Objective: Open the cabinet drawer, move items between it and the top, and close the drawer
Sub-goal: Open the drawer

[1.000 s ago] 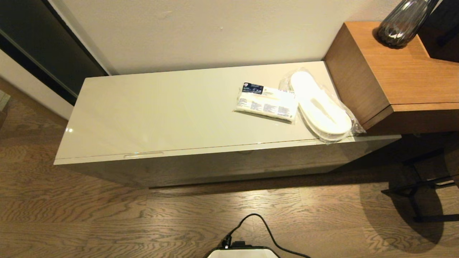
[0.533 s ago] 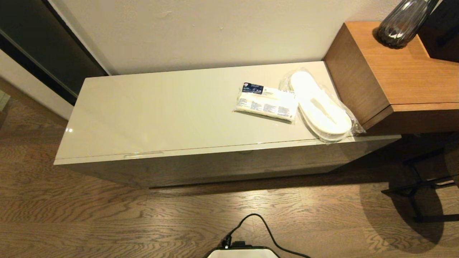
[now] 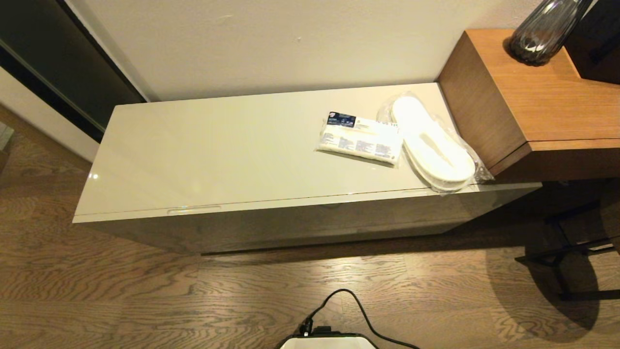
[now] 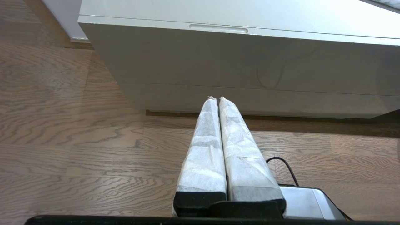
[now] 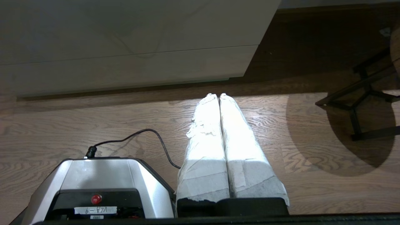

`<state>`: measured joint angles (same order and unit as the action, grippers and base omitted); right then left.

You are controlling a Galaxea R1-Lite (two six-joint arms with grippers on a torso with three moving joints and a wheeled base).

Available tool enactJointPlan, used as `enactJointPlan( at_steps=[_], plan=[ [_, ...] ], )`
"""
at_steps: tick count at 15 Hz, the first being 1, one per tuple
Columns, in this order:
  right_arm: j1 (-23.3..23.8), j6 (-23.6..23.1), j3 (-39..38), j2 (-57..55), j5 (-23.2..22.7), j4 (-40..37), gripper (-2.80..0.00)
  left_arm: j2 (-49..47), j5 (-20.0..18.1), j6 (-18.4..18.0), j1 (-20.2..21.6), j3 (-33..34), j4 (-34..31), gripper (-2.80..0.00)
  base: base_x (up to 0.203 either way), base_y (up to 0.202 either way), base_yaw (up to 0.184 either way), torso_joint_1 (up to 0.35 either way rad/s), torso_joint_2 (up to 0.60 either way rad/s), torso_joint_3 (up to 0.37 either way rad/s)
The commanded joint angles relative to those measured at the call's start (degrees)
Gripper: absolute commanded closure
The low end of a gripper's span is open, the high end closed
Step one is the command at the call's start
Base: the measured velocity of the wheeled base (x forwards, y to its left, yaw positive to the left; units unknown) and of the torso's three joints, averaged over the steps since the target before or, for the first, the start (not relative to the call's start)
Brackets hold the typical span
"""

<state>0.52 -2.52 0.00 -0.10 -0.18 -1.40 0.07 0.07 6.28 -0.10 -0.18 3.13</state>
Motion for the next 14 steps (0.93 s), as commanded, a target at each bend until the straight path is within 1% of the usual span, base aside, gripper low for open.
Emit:
enactJointPlan(
  at_steps=[1, 2, 3, 4, 5, 7, 9, 11, 12, 13, 14],
  plan=[
    [0.0, -0.7, -0.2, -0.1, -0.4, -0.2, 0.00, -0.1, 0.0, 0.0, 0.0, 0.0, 0.0, 0.00, 0.000, 0.000, 0.000, 0.000, 0.00, 0.000],
    [0.0, -1.6, -0.2, -0.1, -0.7, 0.0, 0.00, -0.1, 0.0, 0.0, 0.0, 0.0, 0.0, 0.00, 0.000, 0.000, 0.000, 0.000, 0.00, 0.000],
    [0.0, -3.6, -0.1, -0.1, -0.8, 0.2, 0.00, -0.1, 0.1, 0.0, 0.0, 0.0, 0.0, 0.00, 0.000, 0.000, 0.000, 0.000, 0.00, 0.000],
    [0.0, -3.9, -0.2, -0.1, -0.7, 0.3, 0.00, -0.1, 0.1, 0.0, 0.0, 0.0, 0.0, 0.00, 0.000, 0.000, 0.000, 0.000, 0.00, 0.000],
    [0.0, -3.5, -0.2, -0.1, -0.6, 0.3, 0.00, -0.1, 0.0, 0.0, 0.0, 0.0, 0.0, 0.00, 0.000, 0.000, 0.000, 0.000, 0.00, 0.000],
    [0.0, -0.7, -0.2, -0.1, -0.2, 0.7, 0.00, -0.1, 0.0, 0.0, 0.0, 0.0, 0.0, 0.00, 0.000, 0.000, 0.000, 0.000, 0.00, 0.000],
    [0.0, -1.0, 1.0, -0.1, -0.8, 0.0, 0.00, -0.1, 0.1, 0.0, 0.0, 0.0, 0.0, 0.00, 0.000, 0.000, 0.000, 0.000, 0.00, 0.000],
    [0.0, -1.1, 1.3, -0.1, -0.1, -1.2, 0.00, -0.1, 0.0, 0.0, 0.0, 0.0, 0.0, 0.00, 0.000, 0.000, 0.000, 0.000, 0.00, 0.000],
    [0.0, -1.0, 3.0, -0.1, 0.1, -1.7, 0.00, -0.1, 0.0, 0.0, 0.0, 0.0, 0.0, 0.00, 0.000, 0.000, 0.000, 0.000, 0.00, 0.000],
    [0.0, -0.7, 7.1, -0.1, -0.2, -4.2, 0.00, -0.1, 0.1, 0.0, 0.0, 0.0, 0.0, 0.00, 0.000, 0.000, 0.000, 0.000, 0.00, 0.000],
    [0.0, -0.3, 13.0, -0.1, -0.9, -8.5, 0.00, -0.1, 0.0, 0.0, 0.0, 0.0, 0.0, 0.00, 0.000, 0.000, 0.000, 0.000, 0.00, 0.000]
  ],
)
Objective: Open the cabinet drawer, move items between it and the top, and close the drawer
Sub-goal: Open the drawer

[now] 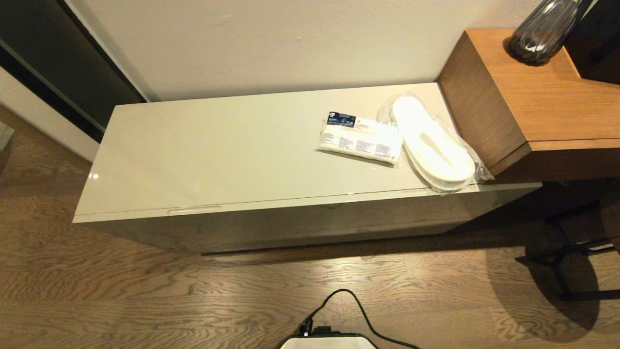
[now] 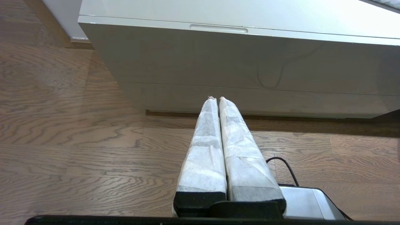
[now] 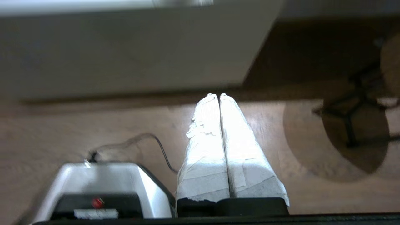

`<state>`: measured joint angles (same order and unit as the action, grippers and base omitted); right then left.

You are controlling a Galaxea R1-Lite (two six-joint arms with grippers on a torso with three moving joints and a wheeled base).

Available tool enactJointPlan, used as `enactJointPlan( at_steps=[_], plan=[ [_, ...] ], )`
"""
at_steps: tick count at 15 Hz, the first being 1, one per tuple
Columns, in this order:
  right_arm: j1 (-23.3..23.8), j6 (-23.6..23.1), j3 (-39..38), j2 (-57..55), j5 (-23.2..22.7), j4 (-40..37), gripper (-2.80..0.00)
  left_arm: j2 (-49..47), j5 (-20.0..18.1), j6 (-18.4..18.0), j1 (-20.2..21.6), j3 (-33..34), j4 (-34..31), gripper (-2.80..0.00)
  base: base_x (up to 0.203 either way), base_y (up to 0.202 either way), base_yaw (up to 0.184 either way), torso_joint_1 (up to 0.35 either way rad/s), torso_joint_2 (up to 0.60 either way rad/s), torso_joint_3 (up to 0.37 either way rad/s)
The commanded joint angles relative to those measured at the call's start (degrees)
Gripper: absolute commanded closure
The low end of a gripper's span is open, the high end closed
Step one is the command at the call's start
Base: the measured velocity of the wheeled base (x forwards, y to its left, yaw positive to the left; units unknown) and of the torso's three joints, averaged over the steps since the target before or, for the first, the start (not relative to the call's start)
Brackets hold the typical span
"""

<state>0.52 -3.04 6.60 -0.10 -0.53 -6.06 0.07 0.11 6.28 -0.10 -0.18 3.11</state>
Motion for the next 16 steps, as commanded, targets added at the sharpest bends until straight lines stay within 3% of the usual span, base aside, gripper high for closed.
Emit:
enactJointPlan(
  at_steps=[1, 3, 6, 11, 13, 16],
  plan=[
    [0.0, 1.2, 13.5, -0.1, -2.3, -9.3, 0.00, -0.1, 0.0, 0.0, 0.0, 0.0, 0.1, 0.00, 0.000, 0.000, 0.000, 0.000, 0.00, 0.000],
    [0.0, 4.3, 28.2, -2.1, -5.5, -17.7, 0.00, -0.1, 0.0, 0.0, 0.0, 0.0, 0.1, 0.00, 0.000, 0.000, 0.000, 0.000, 0.00, 0.000],
    [2.3, 10.5, 46.4, -15.5, -8.4, -24.4, 0.00, -0.1, 0.0, 0.0, 0.0, 0.0, 0.1, 0.00, 0.000, 0.000, 0.000, 0.000, 0.00, 0.000],
    [5.9, 12.3, 49.7, -39.4, -16.7, -30.6, 0.00, -0.1, 0.0, 0.0, 0.0, 0.0, 0.1, 0.00, 0.000, 0.000, 0.000, 0.000, 0.00, 0.000],
    [5.5, 12.4, 48.7, -51.1, -18.1, -26.3, 0.00, -0.1, 0.0, 0.0, 0.0, 0.0, 0.1, 0.00, 0.000, 0.000, 0.000, 0.000, 0.00, 0.000],
    [2.8, 12.6, 46.5, -67.6, -16.2, -11.9, 0.00, -0.1, 0.0, 0.0, 0.0, 0.0, 0.1, 0.00, 0.000, 0.000, 0.000, 0.000, 0.00, 0.000]
  ],
)
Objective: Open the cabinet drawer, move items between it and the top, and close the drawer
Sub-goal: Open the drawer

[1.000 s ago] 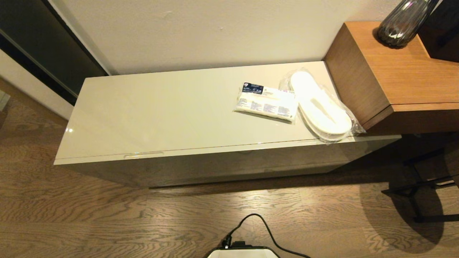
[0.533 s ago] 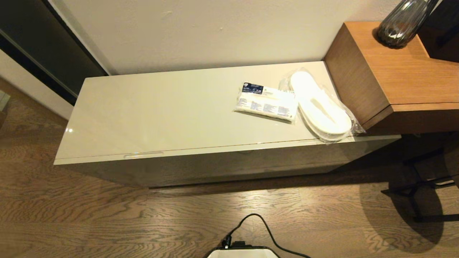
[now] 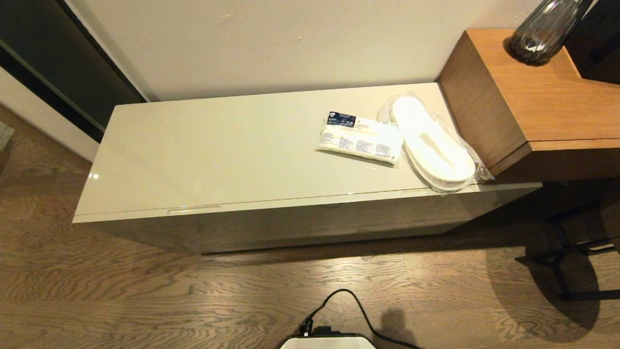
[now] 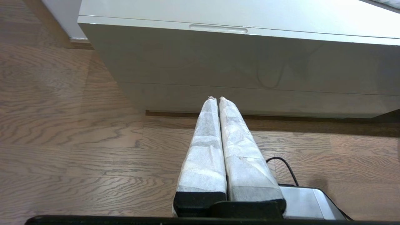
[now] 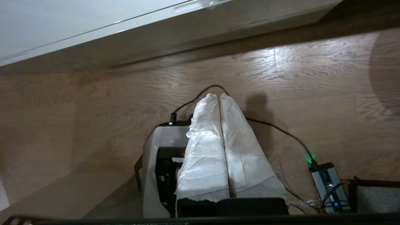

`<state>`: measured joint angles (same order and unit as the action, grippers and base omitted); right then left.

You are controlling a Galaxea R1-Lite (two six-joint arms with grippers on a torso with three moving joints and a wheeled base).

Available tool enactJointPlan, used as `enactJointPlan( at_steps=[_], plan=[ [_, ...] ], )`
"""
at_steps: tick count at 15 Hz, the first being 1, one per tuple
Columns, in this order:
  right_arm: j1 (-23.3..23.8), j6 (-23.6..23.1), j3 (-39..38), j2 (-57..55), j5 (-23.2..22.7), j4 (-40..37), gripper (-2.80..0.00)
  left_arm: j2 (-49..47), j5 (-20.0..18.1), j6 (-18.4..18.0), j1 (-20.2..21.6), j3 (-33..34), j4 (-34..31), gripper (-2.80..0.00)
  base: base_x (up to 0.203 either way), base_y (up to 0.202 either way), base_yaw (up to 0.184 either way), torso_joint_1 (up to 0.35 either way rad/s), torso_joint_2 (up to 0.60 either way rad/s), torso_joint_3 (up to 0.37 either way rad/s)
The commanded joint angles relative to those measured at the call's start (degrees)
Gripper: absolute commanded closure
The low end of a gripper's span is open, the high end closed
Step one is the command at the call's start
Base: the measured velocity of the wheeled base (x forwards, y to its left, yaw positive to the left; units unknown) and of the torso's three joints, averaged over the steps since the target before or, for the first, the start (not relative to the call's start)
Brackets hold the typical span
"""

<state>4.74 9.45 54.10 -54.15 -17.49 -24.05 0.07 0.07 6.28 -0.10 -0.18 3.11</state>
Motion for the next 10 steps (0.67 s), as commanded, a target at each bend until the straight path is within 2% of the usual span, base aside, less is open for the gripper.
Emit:
enactJointPlan(
  at_steps=[1, 3, 5, 8, 10],
  plan=[
    [-3.4, 0.2, -1.6, -18.5, 2.5, 10.4, 0.00, -0.1, 0.0, 0.0, 0.0, 0.0, 0.1, 0.00, 0.000, 0.000, 0.000, 0.000, 0.00, 0.000],
    [-9.3, 0.7, -2.8, -26.2, 5.1, 17.1, 0.00, -0.1, 0.1, 0.0, 0.0, 0.0, 0.1, 0.00, 0.000, 0.000, 0.000, 0.000, 0.00, 0.000],
    [-15.8, 0.9, -3.2, -32.3, 7.7, 20.1, 0.00, -0.1, 0.0, 0.0, 0.0, 0.0, 0.1, 0.00, 0.000, 0.000, 0.000, 0.000, 0.00, 0.000],
    [-24.2, 0.6, -0.1, -37.9, 16.4, 20.2, 0.00, -0.1, 0.0, 0.0, 0.0, 0.0, 0.1, 0.00, 0.000, 0.000, 0.000, 0.000, 0.00, 0.000],
    [-26.9, 0.6, 2.9, -41.8, 21.1, 17.8, 0.00, -0.1, 0.0, 0.0, 0.0, 0.0, 0.1, 0.00, 0.000, 0.000, 0.000, 0.000, 0.00, 0.000]
  ],
)
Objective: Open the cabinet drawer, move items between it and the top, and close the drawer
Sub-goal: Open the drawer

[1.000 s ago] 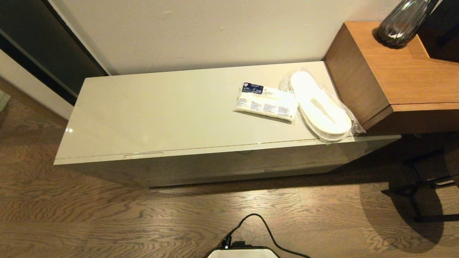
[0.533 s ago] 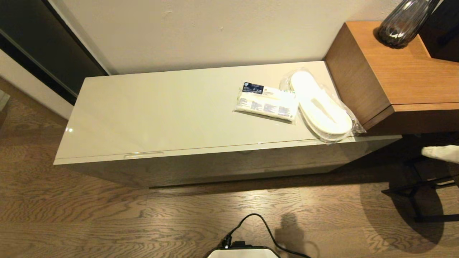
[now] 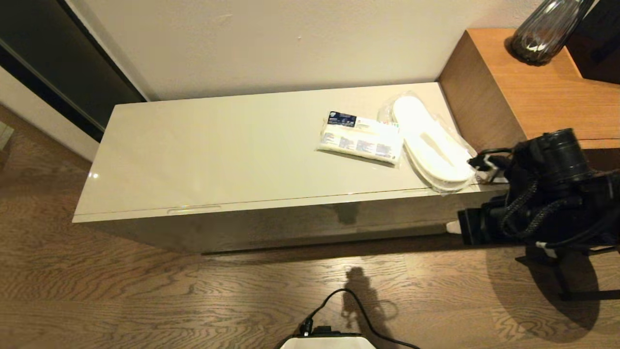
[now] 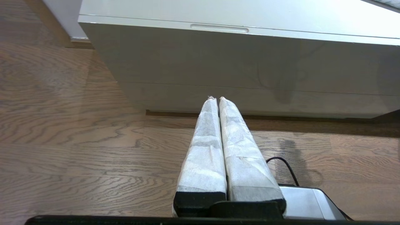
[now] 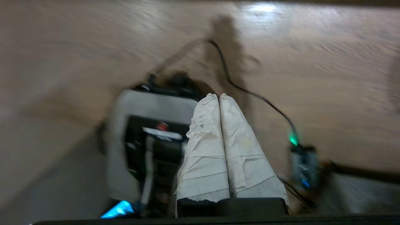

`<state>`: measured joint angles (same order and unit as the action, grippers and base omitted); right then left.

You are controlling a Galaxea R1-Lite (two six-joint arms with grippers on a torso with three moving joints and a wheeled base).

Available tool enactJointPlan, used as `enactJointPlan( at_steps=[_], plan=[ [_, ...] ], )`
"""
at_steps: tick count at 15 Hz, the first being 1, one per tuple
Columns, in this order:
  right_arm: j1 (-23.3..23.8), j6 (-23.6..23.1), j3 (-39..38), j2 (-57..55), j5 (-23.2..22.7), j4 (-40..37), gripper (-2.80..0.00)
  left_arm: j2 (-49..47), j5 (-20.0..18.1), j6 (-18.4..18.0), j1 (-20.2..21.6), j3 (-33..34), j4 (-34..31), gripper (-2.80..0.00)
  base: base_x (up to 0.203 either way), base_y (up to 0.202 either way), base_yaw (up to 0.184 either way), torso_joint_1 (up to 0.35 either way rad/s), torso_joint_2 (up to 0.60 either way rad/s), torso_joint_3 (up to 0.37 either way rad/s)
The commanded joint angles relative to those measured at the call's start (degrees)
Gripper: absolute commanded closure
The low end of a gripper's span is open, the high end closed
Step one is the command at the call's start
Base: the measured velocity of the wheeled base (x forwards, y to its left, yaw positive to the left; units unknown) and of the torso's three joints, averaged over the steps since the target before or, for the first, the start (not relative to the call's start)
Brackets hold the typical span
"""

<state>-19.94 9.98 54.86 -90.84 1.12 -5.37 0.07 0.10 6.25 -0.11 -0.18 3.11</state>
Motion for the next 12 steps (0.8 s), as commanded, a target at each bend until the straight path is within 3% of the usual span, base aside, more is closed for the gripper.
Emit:
enactJointPlan(
  at_steps=[1, 6, 9, 12],
  plan=[
    [-2.5, 0.0, 3.7, -7.1, 3.9, -1.5, 0.00, -0.1, 0.1, 0.1, 0.0, 0.0, 0.1, 0.00, 0.000, 0.000, 0.000, 0.000, 0.00, 0.000],
    [-0.9, 0.5, 10.7, -13.8, 9.1, -0.8, 0.00, -0.1, 0.0, 0.1, 0.0, 0.0, 0.1, 0.00, 0.000, 0.000, 0.000, 0.000, 0.00, 0.000],
    [-0.1, 2.1, 15.6, -18.1, 12.8, 6.0, 0.00, -0.1, 0.0, 0.1, 0.0, 0.0, 0.1, 0.00, 0.000, 0.000, 0.000, 0.000, 0.00, 0.000],
    [0.0, 2.7, 18.5, -20.2, 14.4, 7.2, 0.00, -0.1, 0.0, 0.1, 0.0, 0.0, 0.1, 0.00, 0.000, 0.000, 0.000, 0.000, 0.00, 0.000]
  ],
)
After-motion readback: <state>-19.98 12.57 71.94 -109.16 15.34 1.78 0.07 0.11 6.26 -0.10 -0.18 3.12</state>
